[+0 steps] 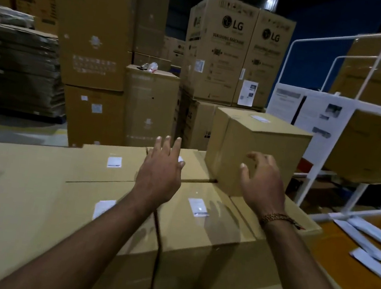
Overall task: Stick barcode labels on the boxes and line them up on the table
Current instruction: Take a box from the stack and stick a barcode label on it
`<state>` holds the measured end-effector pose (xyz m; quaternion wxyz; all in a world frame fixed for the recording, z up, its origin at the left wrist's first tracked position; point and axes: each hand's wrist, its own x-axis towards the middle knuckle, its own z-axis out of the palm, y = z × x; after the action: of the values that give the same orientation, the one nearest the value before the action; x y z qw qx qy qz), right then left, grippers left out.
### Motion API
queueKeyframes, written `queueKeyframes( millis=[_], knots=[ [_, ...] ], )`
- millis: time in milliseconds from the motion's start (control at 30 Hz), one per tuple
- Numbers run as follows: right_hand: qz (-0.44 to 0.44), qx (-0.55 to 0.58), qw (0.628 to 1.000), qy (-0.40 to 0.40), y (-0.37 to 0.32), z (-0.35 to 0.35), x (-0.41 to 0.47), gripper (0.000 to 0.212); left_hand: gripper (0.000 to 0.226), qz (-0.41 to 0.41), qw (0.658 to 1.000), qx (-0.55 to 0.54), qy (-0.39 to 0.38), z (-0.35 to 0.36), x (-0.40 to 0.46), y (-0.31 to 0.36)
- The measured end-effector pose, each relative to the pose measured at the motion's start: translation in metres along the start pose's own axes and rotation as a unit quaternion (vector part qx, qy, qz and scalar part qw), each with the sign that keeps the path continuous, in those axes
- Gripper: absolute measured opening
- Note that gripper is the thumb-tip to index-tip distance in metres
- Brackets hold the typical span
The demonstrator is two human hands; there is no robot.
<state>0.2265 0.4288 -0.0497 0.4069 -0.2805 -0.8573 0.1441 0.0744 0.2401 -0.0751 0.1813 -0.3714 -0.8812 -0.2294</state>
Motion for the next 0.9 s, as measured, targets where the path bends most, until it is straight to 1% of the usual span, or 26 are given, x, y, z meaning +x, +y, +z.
queueKeyframes(
  millis=[133,200,300,400,467,533,600,667,733,833,900],
  knots=[
    [0.019,0.020,1.000,0.011,0.052,-0.003,0.060,0.037,0.067,-0.011,1.000,-0.013,0.006,0.028,0.043,0.044],
    [0.025,0.021,0.999,0.022,0.069,-0.002,0.085,0.042,0.068,-0.019,1.000,-0.024,0.006,0.041,0.061,0.061],
    [0.049,0.031,0.996,0.067,0.088,-0.004,0.121,0.055,0.070,-0.026,0.998,-0.061,0.003,0.060,0.087,0.086],
    [0.079,0.049,0.989,0.118,0.104,-0.008,0.150,0.066,0.075,-0.051,0.991,-0.125,0.004,0.074,0.108,0.109],
    [0.106,0.039,0.988,0.107,0.118,-0.009,0.167,0.076,0.079,-0.069,0.982,-0.176,0.009,0.081,0.122,0.121],
    [0.140,0.036,0.988,0.062,0.133,-0.008,0.182,0.087,0.087,-0.078,0.969,-0.236,0.011,0.086,0.134,0.131],
    [0.172,0.067,0.983,0.012,0.141,-0.009,0.189,0.097,0.095,-0.102,0.946,-0.307,-0.013,0.088,0.142,0.140],
    [0.183,0.121,0.976,-0.011,0.142,-0.011,0.187,0.094,0.098,-0.127,0.921,-0.365,-0.052,0.087,0.145,0.149],
    [0.183,0.155,0.971,0.005,0.140,-0.012,0.182,0.086,0.091,-0.145,0.896,-0.411,-0.080,0.082,0.146,0.160],
    [0.194,0.187,0.962,0.042,0.133,-0.016,0.177,0.079,0.077,-0.166,0.873,-0.452,-0.075,0.074,0.148,0.170],
    [0.200,0.203,0.957,0.057,0.128,-0.021,0.173,0.076,0.074,-0.172,0.864,-0.468,-0.062,0.068,0.148,0.174]
  ],
)
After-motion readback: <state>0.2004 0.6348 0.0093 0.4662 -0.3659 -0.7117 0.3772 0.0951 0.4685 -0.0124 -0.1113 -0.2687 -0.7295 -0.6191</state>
